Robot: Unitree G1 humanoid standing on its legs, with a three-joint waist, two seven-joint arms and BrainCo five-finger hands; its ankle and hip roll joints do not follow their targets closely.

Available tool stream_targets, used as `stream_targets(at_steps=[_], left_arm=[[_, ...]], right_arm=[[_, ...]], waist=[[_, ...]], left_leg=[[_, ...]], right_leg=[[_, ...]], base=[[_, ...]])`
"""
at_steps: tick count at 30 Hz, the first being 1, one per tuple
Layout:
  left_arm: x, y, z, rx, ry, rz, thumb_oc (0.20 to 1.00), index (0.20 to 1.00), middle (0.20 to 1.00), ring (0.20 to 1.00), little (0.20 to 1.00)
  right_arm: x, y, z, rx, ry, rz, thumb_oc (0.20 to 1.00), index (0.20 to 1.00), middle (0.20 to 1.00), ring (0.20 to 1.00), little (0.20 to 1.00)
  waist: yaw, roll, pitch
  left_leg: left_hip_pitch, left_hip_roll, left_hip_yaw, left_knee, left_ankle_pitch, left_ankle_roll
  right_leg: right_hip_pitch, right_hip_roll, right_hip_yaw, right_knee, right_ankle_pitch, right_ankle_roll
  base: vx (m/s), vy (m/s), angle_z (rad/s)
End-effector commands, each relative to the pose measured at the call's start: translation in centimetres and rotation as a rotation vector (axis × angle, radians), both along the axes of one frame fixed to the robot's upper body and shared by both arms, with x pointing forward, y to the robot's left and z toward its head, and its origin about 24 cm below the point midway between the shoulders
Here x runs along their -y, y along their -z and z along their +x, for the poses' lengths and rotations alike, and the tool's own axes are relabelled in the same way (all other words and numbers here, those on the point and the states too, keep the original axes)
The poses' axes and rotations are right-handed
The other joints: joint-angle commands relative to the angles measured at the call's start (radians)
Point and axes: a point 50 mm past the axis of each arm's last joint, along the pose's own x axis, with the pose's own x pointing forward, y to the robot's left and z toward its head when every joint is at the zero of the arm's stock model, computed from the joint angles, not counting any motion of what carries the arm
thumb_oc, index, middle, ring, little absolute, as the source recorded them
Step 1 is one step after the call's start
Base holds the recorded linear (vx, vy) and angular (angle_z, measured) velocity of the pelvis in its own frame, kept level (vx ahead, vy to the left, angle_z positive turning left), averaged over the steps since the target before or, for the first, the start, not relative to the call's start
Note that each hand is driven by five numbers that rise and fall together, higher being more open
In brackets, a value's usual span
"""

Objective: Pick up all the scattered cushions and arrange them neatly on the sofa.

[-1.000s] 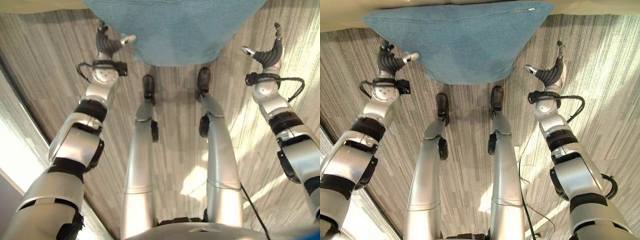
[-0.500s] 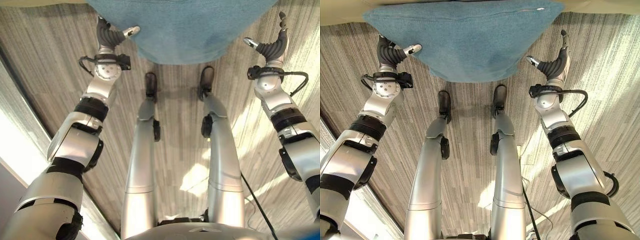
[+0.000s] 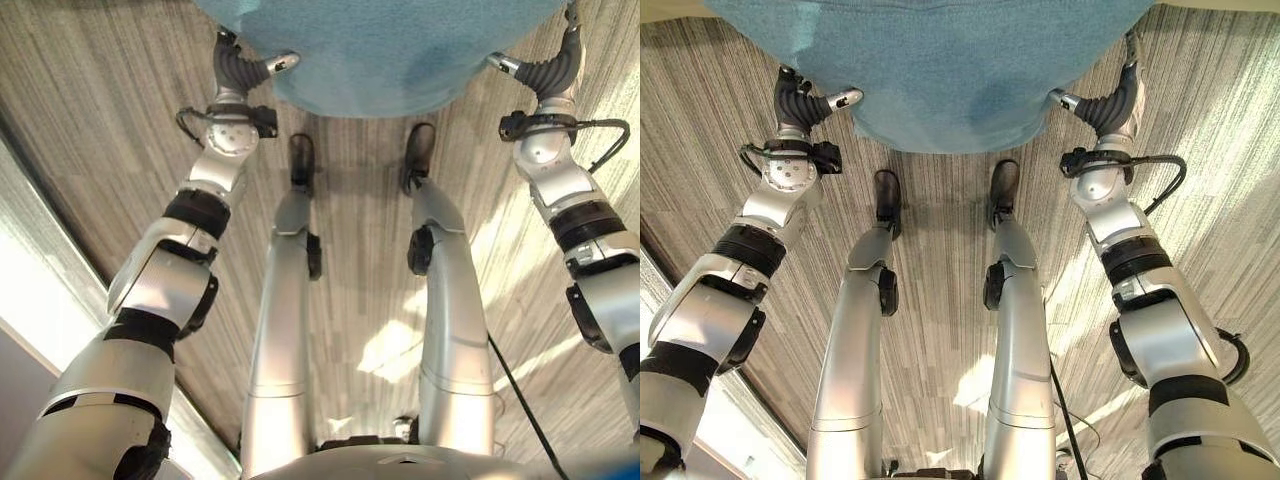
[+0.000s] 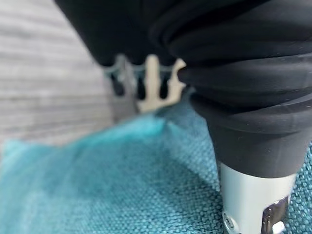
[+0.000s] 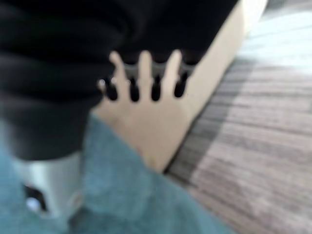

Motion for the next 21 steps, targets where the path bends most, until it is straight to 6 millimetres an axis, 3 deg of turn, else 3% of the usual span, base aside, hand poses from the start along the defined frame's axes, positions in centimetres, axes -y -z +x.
stream_targets(at_steps=[1, 7, 8, 13, 14, 16, 17, 18, 19, 21], left_arm=[[0.3, 2.2, -0.1, -0.017, 0.013, -0.037, 1.0, 1.0, 1.0, 1.0, 1.0], [1.2, 0.7, -0.1, 0.026, 0.056, -0.048, 1.0, 1.0, 1.0, 1.0, 1.0], [1.8, 0.0, -0.2, 0.046, 0.095, -0.052, 1.0, 1.0, 1.0, 1.0, 1.0], [2.6, -1.0, -0.5, 0.083, 0.149, -0.059, 1.0, 1.0, 1.0, 1.0, 1.0], [3.1, -1.5, -0.6, 0.104, 0.179, -0.077, 1.0, 1.0, 1.0, 1.0, 1.0], [3.6, -1.9, -0.8, 0.122, 0.211, -0.097, 1.0, 1.0, 1.0, 1.0, 1.0], [3.9, -2.2, -1.0, 0.135, 0.234, -0.108, 0.918, 0.918, 0.918, 0.918, 0.918], [4.4, -2.4, -1.3, 0.155, 0.274, -0.127, 0.395, 0.395, 0.395, 0.395, 0.395], [4.3, -2.4, -1.3, 0.154, 0.274, -0.127, 0.2, 0.2, 0.2, 0.2, 0.2], [4.6, -2.2, -1.5, 0.16, 0.307, -0.154, 0.2, 0.2, 0.2, 0.2, 0.2]], right_arm=[[-0.2, 2.9, 0.1, -0.072, -0.007, -0.039, 1.0, 1.0, 1.0, 1.0, 1.0], [-1.2, 0.7, 0.7, -0.06, -0.058, -0.034, 1.0, 1.0, 1.0, 1.0, 1.0], [-3.4, -0.3, 1.1, -0.072, -0.184, -0.027, 1.0, 1.0, 1.0, 1.0, 1.0], [-7.4, -1.2, 1.2, -0.071, -0.371, -0.018, 1.0, 1.0, 1.0, 1.0, 1.0], [-9.1, -1.3, 1.1, -0.067, -0.446, -0.014, 1.0, 1.0, 1.0, 1.0, 1.0], [-10.7, -1.4, 0.9, -0.072, -0.516, -0.022, 1.0, 1.0, 1.0, 1.0, 1.0], [-11.7, -1.5, 0.7, -0.076, -0.564, -0.033, 0.774, 0.774, 0.774, 0.774, 0.774], [-12.8, -1.6, 0.3, -0.073, -0.619, -0.06, 0.256, 0.256, 0.256, 0.256, 0.256], [-12.8, -1.5, 0.3, -0.073, -0.619, -0.061, 0.2, 0.2, 0.2, 0.2, 0.2], [-13.3, -1.5, -0.1, -0.067, -0.668, -0.06, 0.2, 0.2, 0.2, 0.2, 0.2]], waist=[[-0.022, 0.04, -0.132], [-0.005, 0.042, -0.146], [0.005, 0.043, -0.152], [0.016, 0.046, -0.162], [0.021, 0.047, -0.167], [0.023, 0.047, -0.172], [0.024, 0.047, -0.177], [0.024, 0.046, -0.187], [0.024, 0.046, -0.188], [0.023, 0.043, -0.202]], left_leg=[[-0.004, -0.035, -0.073, -0.039, -0.027, 0.026], [0.001, -0.039, -0.078, -0.055, -0.021, 0.024], [0.001, -0.04, -0.082, -0.056, -0.016, 0.02], [0.004, -0.043, -0.083, -0.057, -0.009, 0.016], [0.005, -0.044, -0.083, -0.062, -0.005, 0.015], [0.005, -0.045, -0.084, -0.069, 0.0, 0.013], [0.006, -0.045, -0.084, -0.073, 0.003, 0.011], [0.006, -0.046, -0.083, -0.079, 0.008, 0.009], [0.006, -0.046, -0.083, -0.08, 0.009, 0.009], [0.019, -0.048, -0.082, -0.092, 0.012, 0.006]], right_leg=[[0.037, 0.013, -0.038, -0.007, -0.049, 0.049], [0.037, 0.012, -0.044, -0.01, -0.053, 0.051], [0.037, 0.013, -0.047, -0.007, -0.053, 0.05], [0.037, 0.013, -0.052, -0.004, -0.05, 0.049], [0.037, 0.012, -0.055, -0.005, -0.049, 0.049], [0.037, 0.011, -0.057, -0.007, -0.045, 0.051], [0.037, 0.011, -0.059, -0.009, -0.045, 0.05], [0.038, 0.011, -0.061, -0.01, -0.042, 0.051], [0.038, 0.011, -0.061, -0.011, -0.042, 0.051], [0.048, 0.015, -0.061, -0.015, -0.038, 0.053]], base=[[0.0, 0.0, 0.0], [0.01, -0.009, 0.03], [0.0, 0.0, 0.0], [0.0, 0.004, 0.02], [0.0, 0.0, 0.0], [0.0, 0.0, 0.0], [0.0, 0.0, 0.0], [-0.01, 0.002, 0.03], [-0.01, 0.009, 0.05], [-0.02, 0.017, 0.05]])
